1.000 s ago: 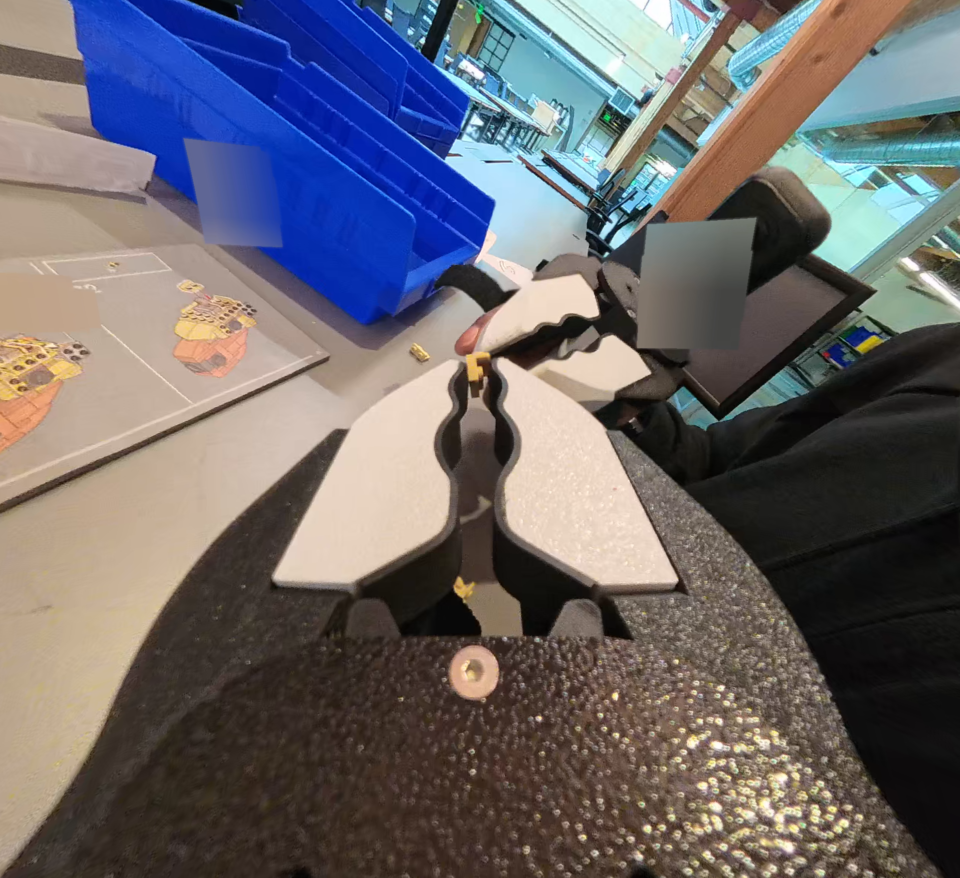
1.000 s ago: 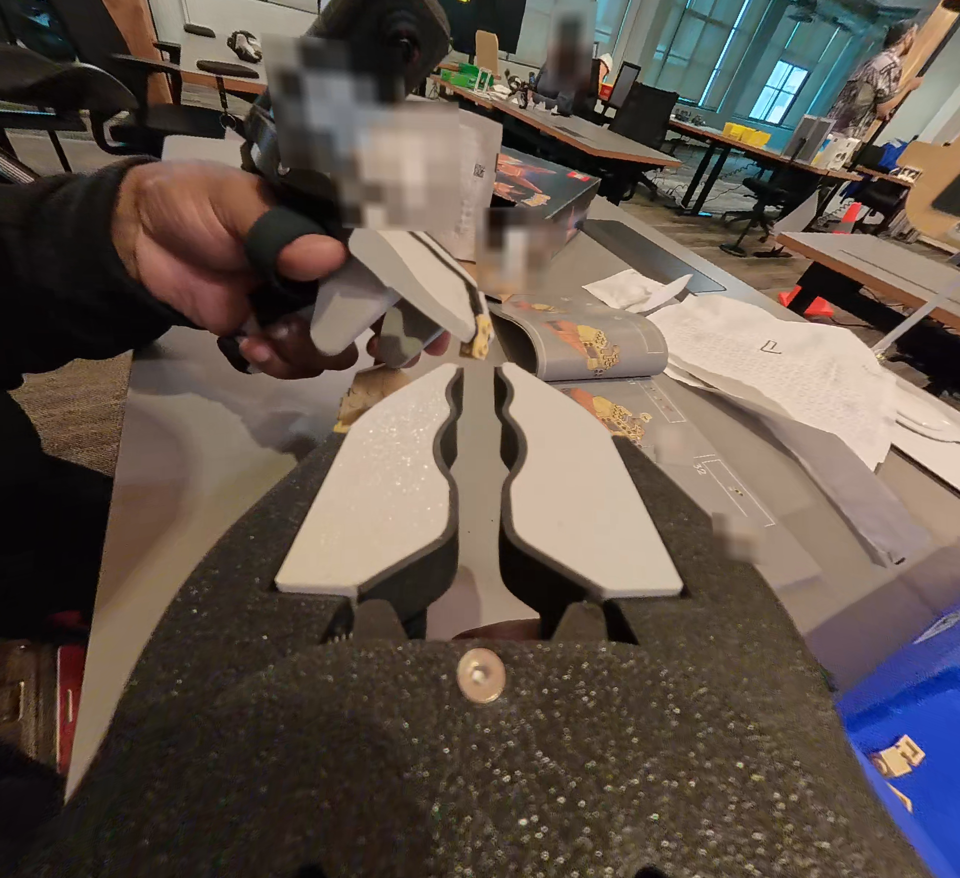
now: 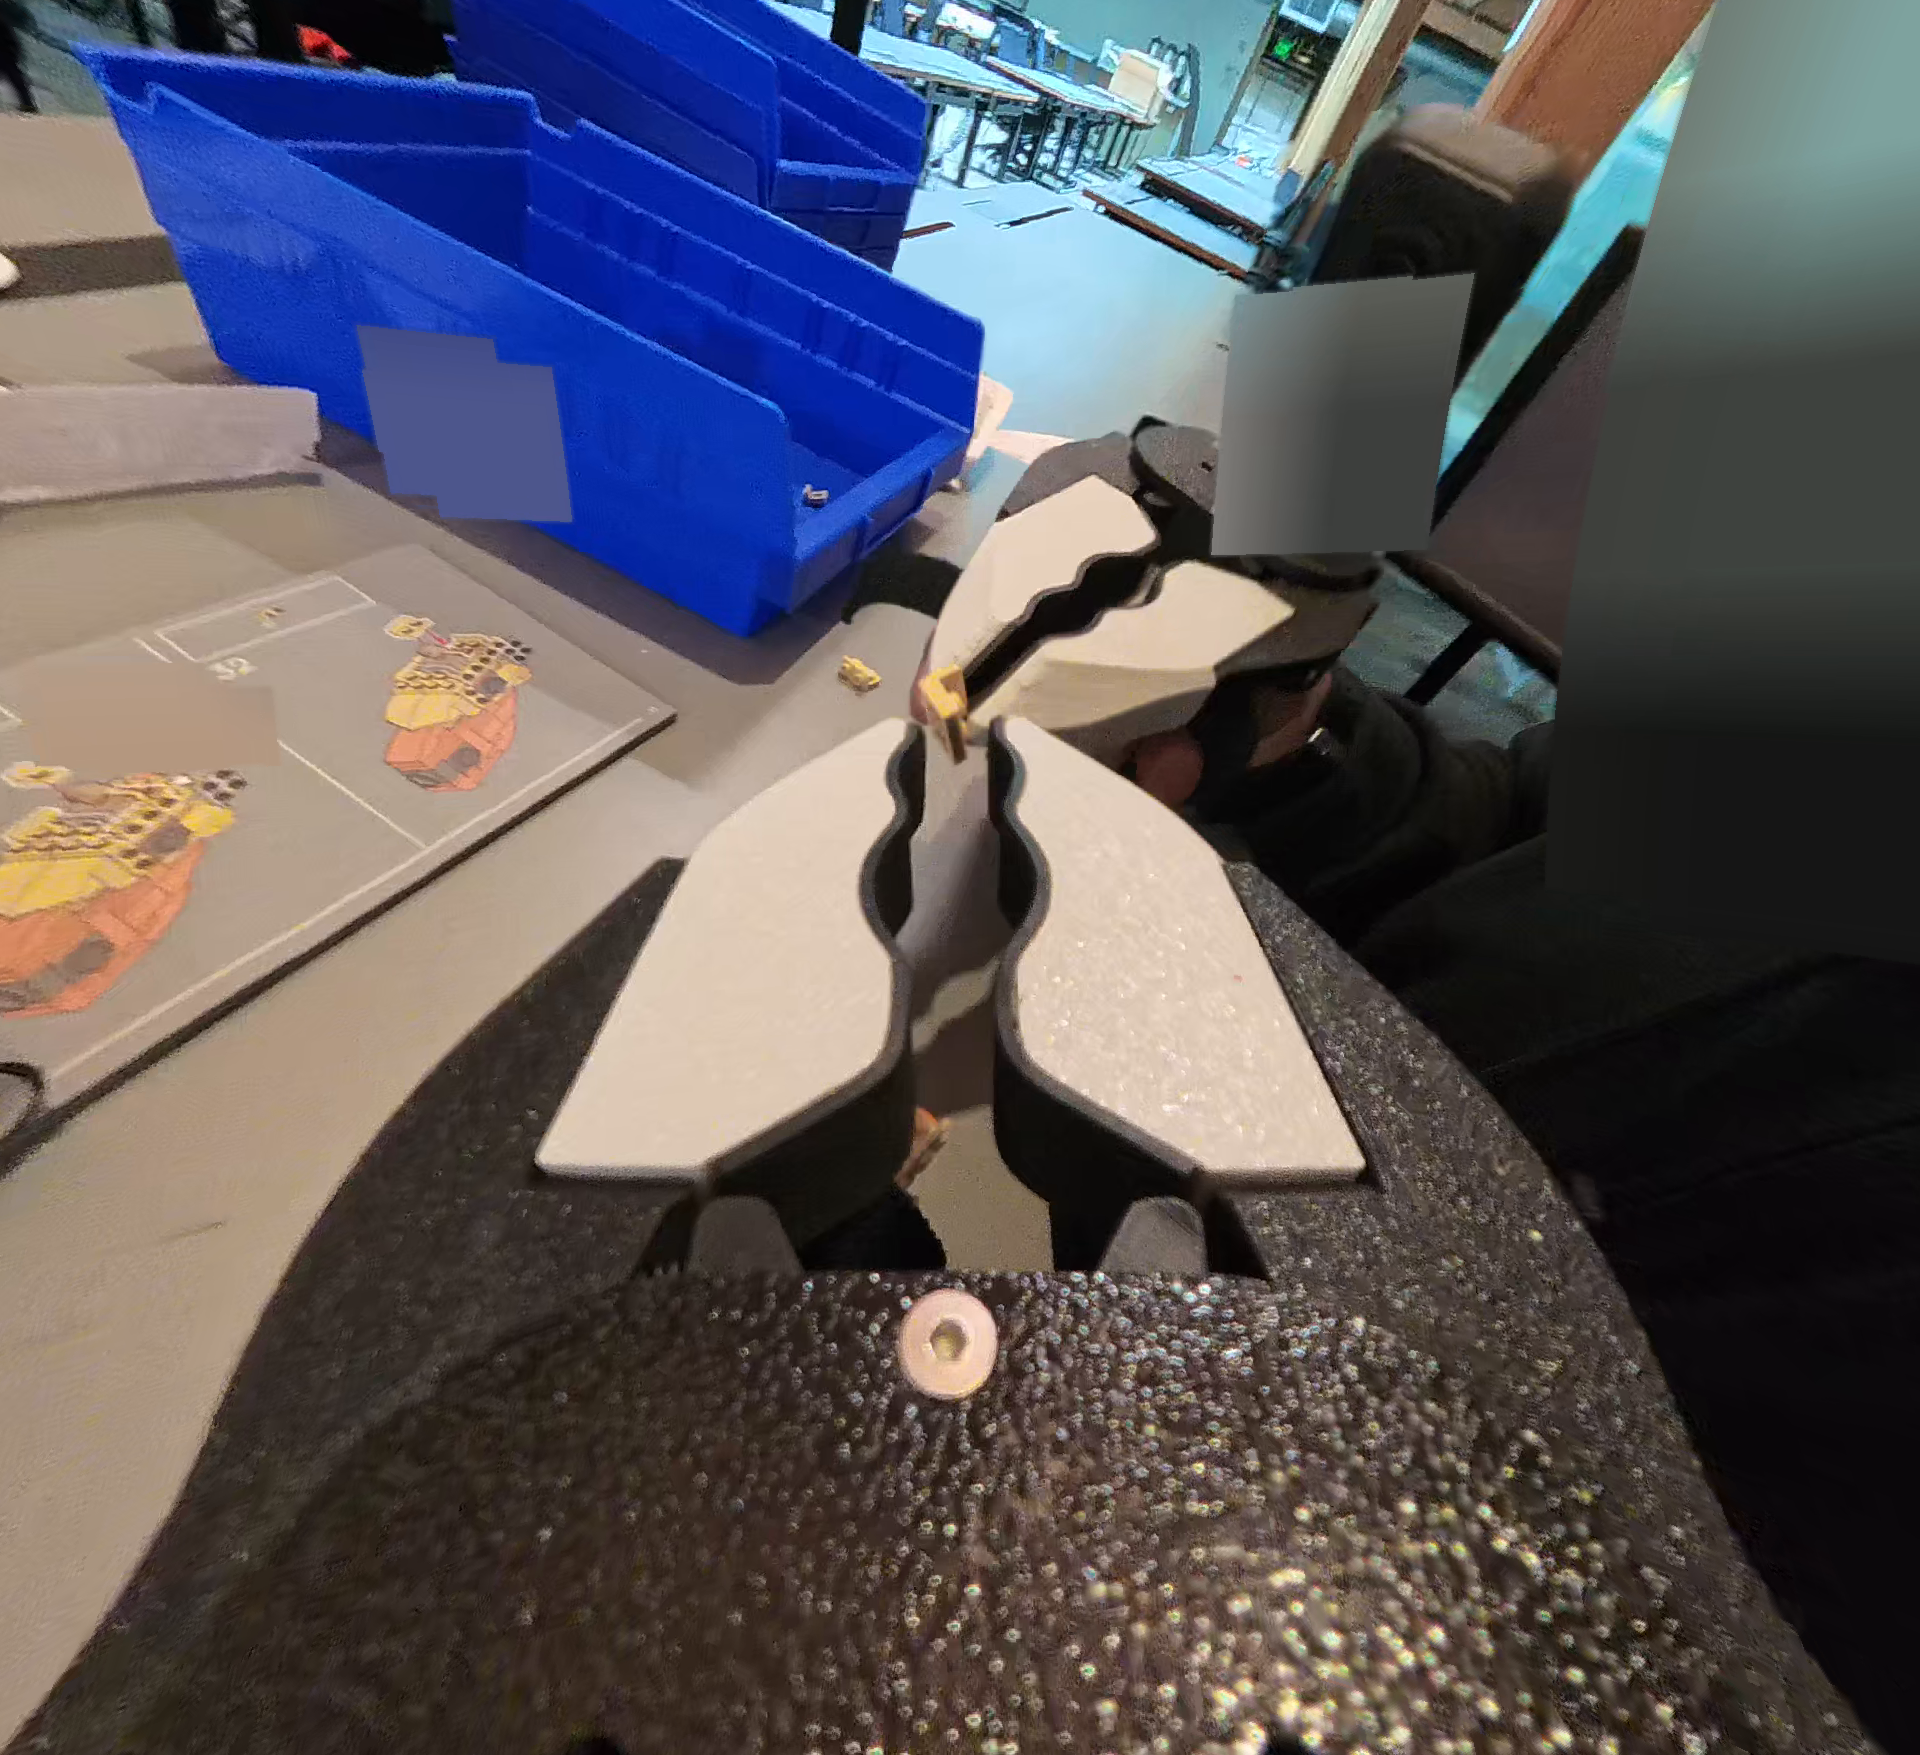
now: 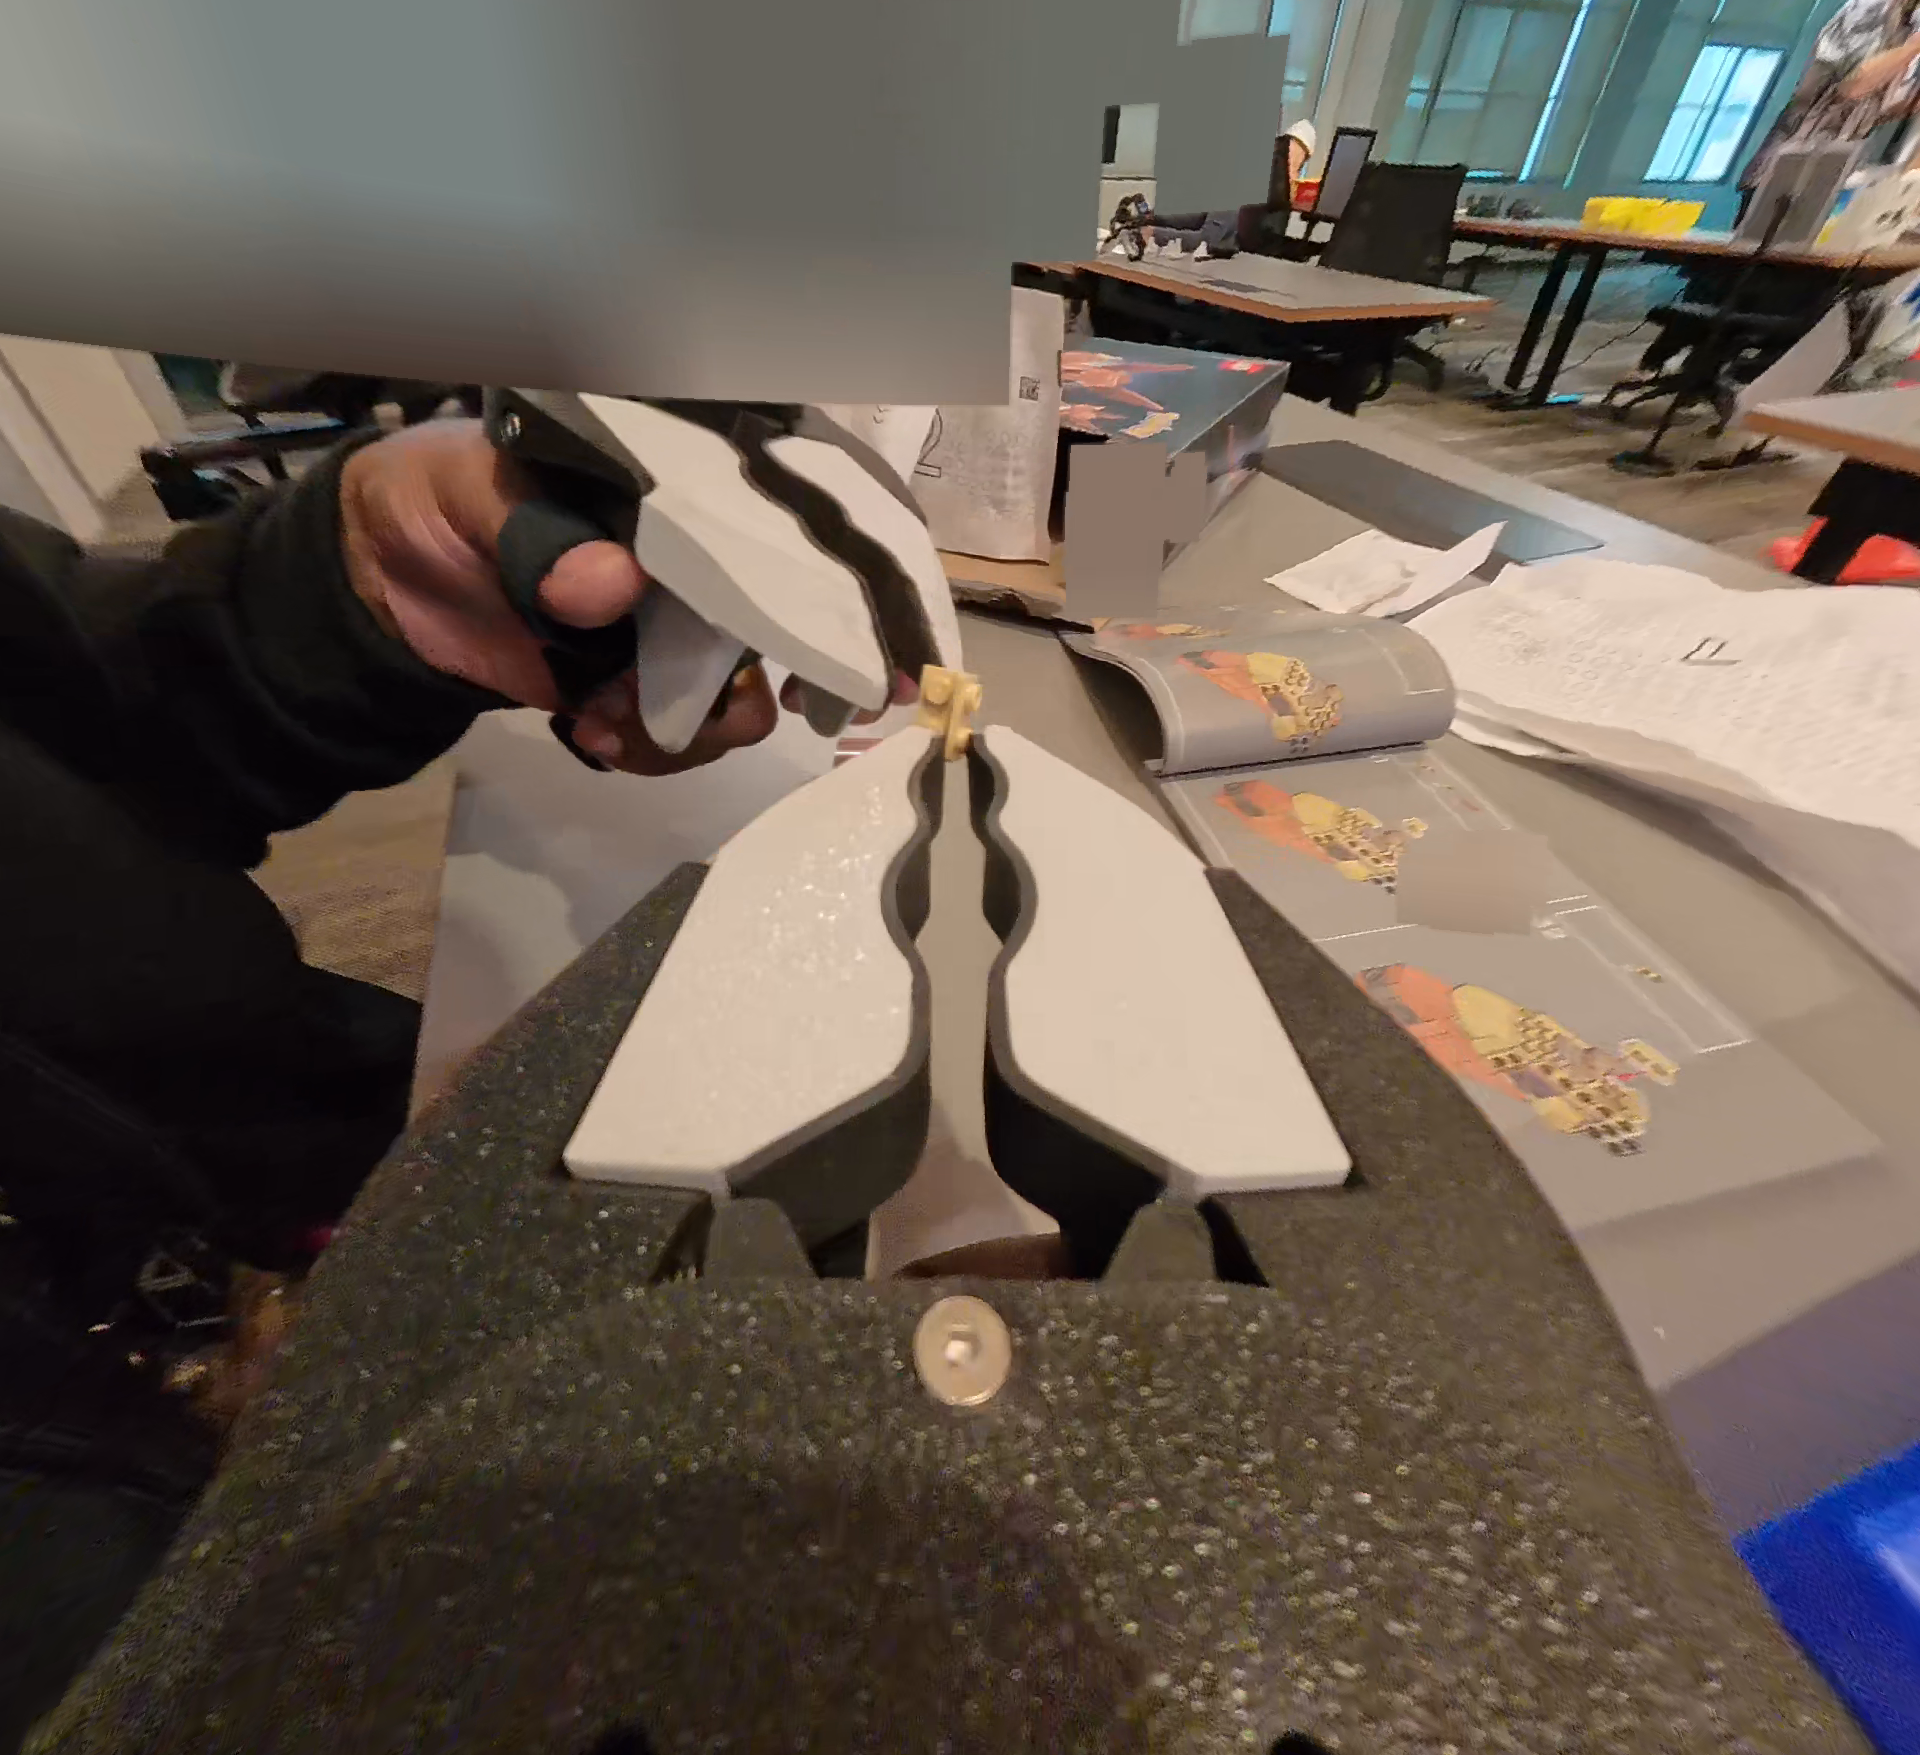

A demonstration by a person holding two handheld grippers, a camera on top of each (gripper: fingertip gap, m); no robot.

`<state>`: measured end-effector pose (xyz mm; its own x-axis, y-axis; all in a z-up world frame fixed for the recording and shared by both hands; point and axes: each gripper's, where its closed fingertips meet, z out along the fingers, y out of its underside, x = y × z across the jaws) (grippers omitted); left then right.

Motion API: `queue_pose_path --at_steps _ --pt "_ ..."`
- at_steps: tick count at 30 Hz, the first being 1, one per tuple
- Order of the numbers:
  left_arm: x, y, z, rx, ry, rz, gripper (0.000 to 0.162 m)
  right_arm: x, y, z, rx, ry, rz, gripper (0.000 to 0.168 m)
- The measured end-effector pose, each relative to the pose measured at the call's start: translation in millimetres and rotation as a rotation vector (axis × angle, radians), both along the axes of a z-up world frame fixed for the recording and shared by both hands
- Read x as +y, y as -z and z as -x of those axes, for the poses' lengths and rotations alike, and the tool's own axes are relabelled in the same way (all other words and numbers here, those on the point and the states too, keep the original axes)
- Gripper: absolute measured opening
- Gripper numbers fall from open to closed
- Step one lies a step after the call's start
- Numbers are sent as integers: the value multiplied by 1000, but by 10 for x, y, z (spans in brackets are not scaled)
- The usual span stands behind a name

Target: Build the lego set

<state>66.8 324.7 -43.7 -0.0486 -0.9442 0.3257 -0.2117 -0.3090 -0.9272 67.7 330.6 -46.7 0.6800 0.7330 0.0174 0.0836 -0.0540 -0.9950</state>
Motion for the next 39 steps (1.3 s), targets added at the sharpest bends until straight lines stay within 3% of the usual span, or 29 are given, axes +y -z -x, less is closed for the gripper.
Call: queue_pose_path --at_steps 6,29,39 --pt "22 32 24 60 -47 -96 12 -19 30 -14 -17 -11 7 4" --pt "-72 172 29 143 -24 -178 3 -46 190 60 -226 13 -72 4" --pt "-76 187 20 144 -13 -191 3 -53 193 51 -178 -6 -48 3"
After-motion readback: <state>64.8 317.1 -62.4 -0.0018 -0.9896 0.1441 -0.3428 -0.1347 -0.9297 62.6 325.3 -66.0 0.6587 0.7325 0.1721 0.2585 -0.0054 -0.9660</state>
